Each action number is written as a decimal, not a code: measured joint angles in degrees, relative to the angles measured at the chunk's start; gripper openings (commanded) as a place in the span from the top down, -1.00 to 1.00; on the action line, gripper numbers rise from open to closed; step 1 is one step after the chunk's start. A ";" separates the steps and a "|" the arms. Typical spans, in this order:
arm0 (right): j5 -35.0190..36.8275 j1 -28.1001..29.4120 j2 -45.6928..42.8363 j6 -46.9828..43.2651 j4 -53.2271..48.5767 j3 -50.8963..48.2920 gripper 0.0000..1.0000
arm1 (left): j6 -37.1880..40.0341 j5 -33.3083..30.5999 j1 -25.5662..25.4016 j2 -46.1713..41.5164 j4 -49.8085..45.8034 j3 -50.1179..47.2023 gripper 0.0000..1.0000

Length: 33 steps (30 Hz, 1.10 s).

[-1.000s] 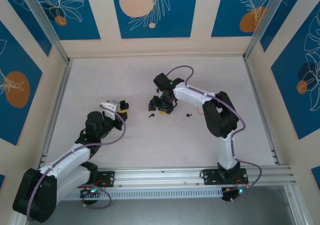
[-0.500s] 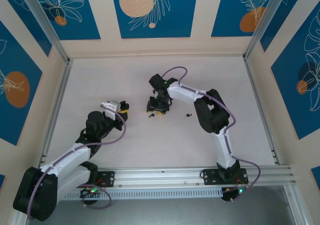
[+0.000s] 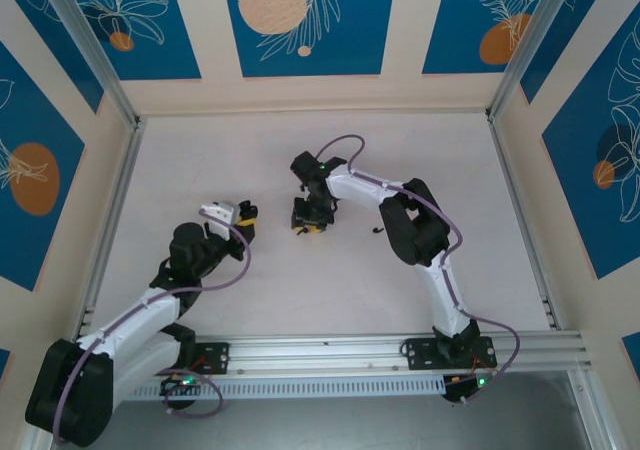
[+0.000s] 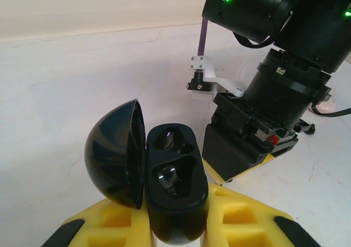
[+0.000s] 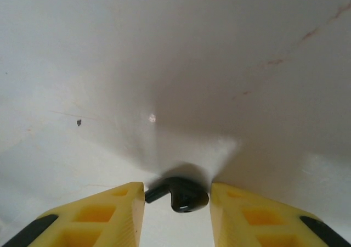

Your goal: Insert the wireless bluetooth earbuds into the charging case

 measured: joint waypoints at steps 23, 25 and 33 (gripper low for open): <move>0.85 -1.33 -0.04 -16.96 -3.82 0.13 0.50 | 1.46 1.95 0.04 -0.72 -1.27 0.00 0.60; 0.74 -1.64 -0.48 -21.05 -5.09 -0.46 0.50 | 1.46 2.14 0.04 -0.83 -1.25 0.00 0.60; 1.51 -2.49 -1.29 -35.01 -12.09 -1.57 0.50 | 1.62 3.04 0.04 -0.83 -2.01 0.00 0.60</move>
